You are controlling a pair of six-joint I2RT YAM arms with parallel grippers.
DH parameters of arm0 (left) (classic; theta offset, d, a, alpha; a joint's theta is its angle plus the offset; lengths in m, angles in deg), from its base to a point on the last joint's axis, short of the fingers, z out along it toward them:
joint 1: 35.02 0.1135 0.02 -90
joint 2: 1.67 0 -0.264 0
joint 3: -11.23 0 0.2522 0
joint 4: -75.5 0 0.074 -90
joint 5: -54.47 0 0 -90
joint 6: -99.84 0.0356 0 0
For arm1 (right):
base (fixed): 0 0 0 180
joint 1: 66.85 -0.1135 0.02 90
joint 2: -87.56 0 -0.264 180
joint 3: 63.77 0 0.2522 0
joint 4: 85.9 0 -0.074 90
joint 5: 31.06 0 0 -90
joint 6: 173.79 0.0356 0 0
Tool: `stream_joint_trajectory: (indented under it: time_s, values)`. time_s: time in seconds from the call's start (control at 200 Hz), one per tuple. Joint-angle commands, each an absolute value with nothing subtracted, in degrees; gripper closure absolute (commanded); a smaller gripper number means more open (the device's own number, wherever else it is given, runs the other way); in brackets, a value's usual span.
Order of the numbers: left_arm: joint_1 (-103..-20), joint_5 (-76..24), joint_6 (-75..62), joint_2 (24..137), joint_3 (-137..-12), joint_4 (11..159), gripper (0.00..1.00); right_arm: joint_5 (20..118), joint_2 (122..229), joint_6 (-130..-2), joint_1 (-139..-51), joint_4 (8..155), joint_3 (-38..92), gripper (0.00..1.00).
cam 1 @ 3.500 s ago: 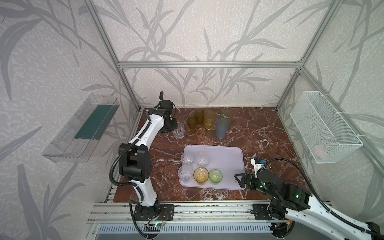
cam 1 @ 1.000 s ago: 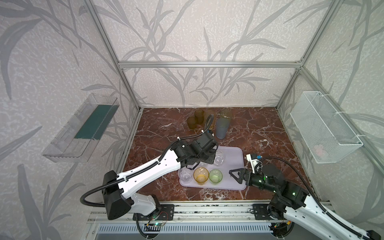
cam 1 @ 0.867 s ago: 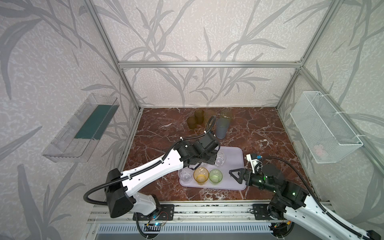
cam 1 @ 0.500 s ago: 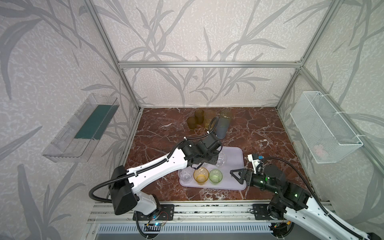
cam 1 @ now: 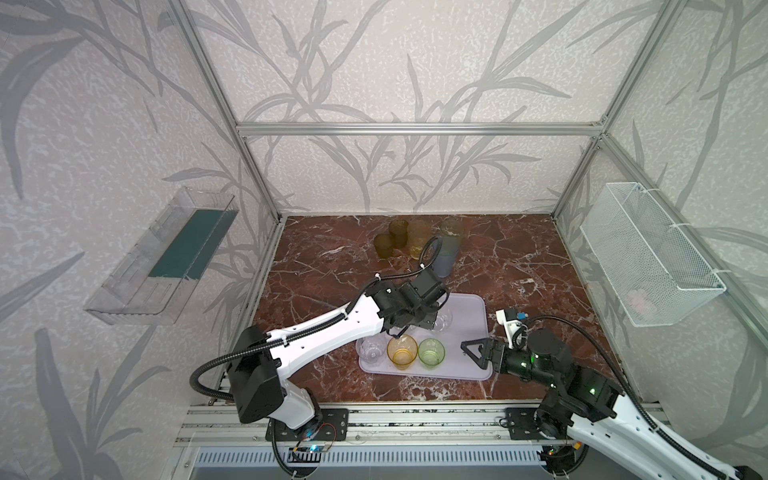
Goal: Place the glasses into the tray
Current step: 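Lower the clear glass onto the tray beside the other clear glasses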
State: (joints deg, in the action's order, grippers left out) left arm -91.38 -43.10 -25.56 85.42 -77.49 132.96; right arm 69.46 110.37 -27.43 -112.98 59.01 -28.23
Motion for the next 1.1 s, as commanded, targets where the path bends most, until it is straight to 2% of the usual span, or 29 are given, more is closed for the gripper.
stream_joint_trajectory:
  time_s: [0.0, 1.095]
  values:
    - [-91.7, -46.0, -24.8, 86.3, -78.3, 133.8, 1.00, 68.8, 109.8, -27.0, -112.8, 58.4, -27.0, 0.01]
    - [-91.7, -46.6, -23.9, 93.7, -79.8, 135.6, 1.00, 67.7, 108.5, -25.7, -112.8, 55.7, -27.4, 0.01]
